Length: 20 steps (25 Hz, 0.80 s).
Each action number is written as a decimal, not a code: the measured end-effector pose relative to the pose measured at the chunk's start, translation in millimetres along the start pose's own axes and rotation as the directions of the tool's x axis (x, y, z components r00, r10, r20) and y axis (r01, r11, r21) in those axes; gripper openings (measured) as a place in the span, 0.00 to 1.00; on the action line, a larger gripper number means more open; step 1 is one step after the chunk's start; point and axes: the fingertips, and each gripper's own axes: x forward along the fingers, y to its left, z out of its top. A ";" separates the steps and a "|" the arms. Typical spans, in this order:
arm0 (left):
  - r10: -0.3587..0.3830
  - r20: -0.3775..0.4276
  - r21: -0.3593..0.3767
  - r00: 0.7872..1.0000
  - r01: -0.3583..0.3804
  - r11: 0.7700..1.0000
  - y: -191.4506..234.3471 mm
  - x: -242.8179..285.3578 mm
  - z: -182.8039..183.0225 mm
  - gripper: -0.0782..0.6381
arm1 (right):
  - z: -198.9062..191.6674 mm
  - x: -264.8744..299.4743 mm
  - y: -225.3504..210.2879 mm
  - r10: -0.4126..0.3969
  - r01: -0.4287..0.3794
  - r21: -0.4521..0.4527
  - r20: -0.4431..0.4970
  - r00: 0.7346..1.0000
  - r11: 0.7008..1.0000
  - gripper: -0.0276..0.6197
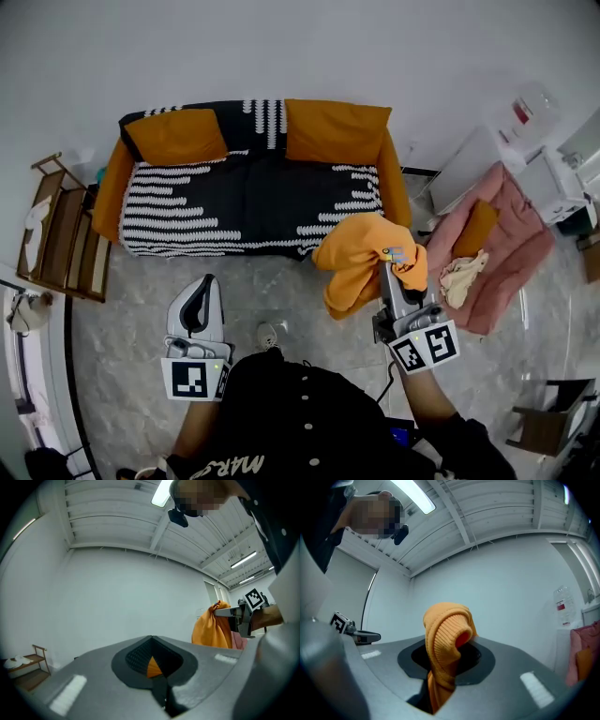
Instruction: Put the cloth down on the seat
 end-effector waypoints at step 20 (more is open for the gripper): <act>-0.082 -0.046 -0.052 0.996 0.080 0.995 88.7 96.0 -36.8 0.11 | -22.0 119.8 -5.9 -0.093 0.092 -0.021 -0.029 0.995 0.996 0.21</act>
